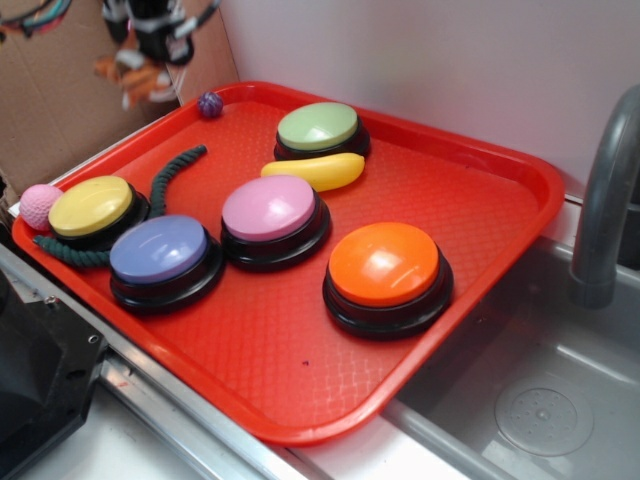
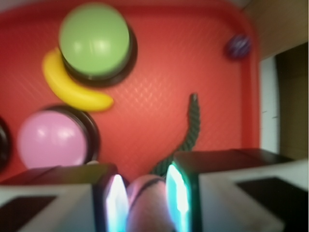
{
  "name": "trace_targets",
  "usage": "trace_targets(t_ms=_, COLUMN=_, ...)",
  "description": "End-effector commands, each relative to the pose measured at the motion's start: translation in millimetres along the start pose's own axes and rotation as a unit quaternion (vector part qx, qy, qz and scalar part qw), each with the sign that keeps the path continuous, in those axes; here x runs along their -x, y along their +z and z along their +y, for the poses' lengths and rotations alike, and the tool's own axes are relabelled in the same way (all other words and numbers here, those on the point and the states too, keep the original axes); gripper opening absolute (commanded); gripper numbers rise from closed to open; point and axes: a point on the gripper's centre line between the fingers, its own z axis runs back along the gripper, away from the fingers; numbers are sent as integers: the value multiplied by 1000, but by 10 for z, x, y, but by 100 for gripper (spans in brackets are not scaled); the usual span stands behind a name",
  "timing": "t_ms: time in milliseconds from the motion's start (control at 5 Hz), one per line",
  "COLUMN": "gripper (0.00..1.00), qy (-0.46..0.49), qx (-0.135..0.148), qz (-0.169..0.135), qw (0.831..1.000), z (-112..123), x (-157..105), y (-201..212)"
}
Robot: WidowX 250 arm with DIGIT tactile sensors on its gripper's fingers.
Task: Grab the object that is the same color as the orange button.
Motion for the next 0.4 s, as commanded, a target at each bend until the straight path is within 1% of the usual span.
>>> trace_targets(t_ms=0, gripper=0, qy=37, qx=-30, qz=-36, qw=998, z=-190, x=-120, y=401)
trace_targets(t_ms=200, gripper=77, qy=40, qx=35, qz=41, qw=998, z=-24, x=-30, y=286)
